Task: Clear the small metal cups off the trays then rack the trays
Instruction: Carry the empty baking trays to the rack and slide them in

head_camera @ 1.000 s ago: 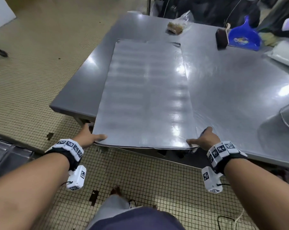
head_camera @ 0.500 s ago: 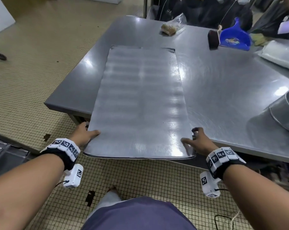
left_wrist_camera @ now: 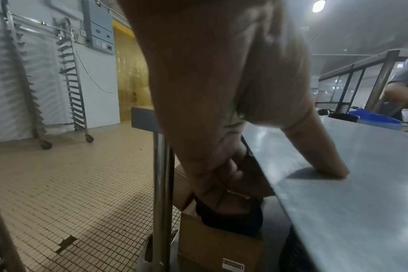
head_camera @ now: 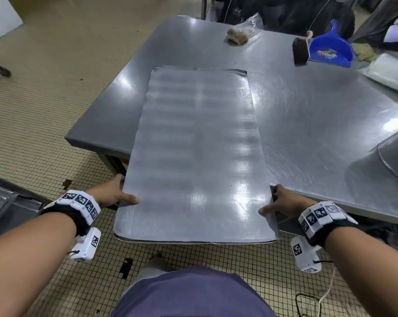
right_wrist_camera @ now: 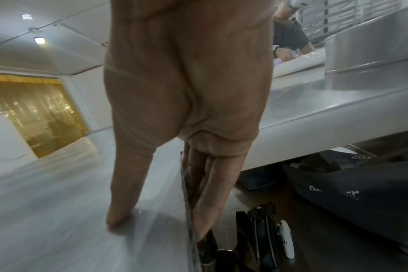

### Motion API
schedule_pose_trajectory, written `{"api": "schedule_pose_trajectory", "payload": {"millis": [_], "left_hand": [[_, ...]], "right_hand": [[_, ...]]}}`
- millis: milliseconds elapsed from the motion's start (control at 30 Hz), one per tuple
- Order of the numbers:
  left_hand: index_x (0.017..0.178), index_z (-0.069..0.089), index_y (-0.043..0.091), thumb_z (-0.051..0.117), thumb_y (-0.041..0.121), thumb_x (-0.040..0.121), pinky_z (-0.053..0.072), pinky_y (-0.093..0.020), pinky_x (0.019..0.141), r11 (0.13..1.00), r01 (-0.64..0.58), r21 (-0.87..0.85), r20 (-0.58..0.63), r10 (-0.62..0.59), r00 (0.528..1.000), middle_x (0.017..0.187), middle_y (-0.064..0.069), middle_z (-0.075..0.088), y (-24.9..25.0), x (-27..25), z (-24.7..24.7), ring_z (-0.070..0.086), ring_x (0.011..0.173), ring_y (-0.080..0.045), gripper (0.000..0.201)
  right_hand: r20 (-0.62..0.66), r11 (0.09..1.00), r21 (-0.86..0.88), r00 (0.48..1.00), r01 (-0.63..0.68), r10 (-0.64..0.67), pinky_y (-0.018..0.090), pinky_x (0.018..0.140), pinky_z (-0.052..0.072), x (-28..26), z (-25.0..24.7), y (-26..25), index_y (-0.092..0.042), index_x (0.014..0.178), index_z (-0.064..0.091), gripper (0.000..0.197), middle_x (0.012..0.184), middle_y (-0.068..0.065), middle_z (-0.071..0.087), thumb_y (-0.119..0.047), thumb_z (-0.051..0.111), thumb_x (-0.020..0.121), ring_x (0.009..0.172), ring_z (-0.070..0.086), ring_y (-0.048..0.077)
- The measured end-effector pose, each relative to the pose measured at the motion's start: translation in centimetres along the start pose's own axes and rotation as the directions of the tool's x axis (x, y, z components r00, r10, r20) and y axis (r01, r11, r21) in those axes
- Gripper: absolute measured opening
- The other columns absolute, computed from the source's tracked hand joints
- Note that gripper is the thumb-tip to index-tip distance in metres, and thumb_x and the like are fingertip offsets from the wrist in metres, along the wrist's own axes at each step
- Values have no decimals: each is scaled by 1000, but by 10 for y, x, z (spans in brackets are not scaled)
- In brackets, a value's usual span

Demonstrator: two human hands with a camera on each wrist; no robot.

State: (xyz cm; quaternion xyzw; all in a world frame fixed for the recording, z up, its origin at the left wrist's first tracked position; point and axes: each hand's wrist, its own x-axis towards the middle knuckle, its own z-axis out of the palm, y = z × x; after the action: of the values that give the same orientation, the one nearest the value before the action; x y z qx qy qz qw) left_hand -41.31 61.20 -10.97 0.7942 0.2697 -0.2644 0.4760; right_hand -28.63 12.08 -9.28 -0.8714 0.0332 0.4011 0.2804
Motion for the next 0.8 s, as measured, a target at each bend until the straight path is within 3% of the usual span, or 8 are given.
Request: {"api": "schedule_pose_trajectory", "payload": {"millis": [67,133,267,367,467,600,733,800], "left_hand": [[131,40,18,94,26,66,51,-48,98,999,-21,-47,-41,19,999,121,-2,61,-1,0,2,60,113,-26,85],[129,46,11,86,22,77,52,-50,97,981,-53,-187,-159,23,987,120,-8,64,-1,3,5,64,109,-27,67],[123,54,11,77,18,88,55,-51,92,958,-95,-272,-279,16,960,111,-7,67,0,5,11,67,100,-26,43],[118,54,12,76,13,88,56,-45,85,944,-99,-314,-273,10,962,107,-8,67,3,3,11,67,101,-29,38],[124,54,9,75,6,87,57,-39,74,928,-96,-359,-203,22,979,113,-13,67,9,-3,1,68,99,-29,42],[121,55,14,72,-2,87,61,-33,58,919,-97,-382,-101,63,993,108,-20,72,19,-15,-24,76,80,-24,42],[117,55,6,76,-1,83,62,-39,64,929,-128,-346,-89,104,991,106,-22,71,33,-21,-42,74,85,-32,40],[111,57,4,78,1,74,59,-42,70,916,-137,-376,-112,102,988,105,-23,68,43,-23,-39,69,86,-35,43]], "right_hand": [[-43,999,42,999,26,-24,34,69,57,5,1,-3,-11,108,56,55,97,10,70,-42,84,72,85,71,25],[-170,993,114,985,42,-22,38,72,57,9,6,-4,-5,96,63,45,88,14,71,-48,72,84,79,70,28],[-326,991,116,945,71,-30,36,68,54,12,17,0,-5,88,66,37,85,17,71,-41,63,95,76,68,28],[-332,983,149,942,106,-51,34,67,51,13,16,5,-3,92,64,36,89,12,70,-39,67,93,82,68,29],[-307,959,228,947,170,-94,32,71,51,8,8,4,-15,111,57,32,102,5,68,-32,73,89,89,67,23],[-231,942,230,954,246,-193,24,58,50,-7,-12,-4,-29,104,58,25,81,5,75,-22,75,88,63,71,15],[-189,897,343,956,279,-224,23,48,45,-11,-32,-12,-18,100,58,20,68,13,66,-6,70,90,50,58,17],[-278,901,326,940,285,-197,23,53,41,-7,-33,-14,-9,92,61,15,67,14,58,-1,72,86,51,52,15]]}}
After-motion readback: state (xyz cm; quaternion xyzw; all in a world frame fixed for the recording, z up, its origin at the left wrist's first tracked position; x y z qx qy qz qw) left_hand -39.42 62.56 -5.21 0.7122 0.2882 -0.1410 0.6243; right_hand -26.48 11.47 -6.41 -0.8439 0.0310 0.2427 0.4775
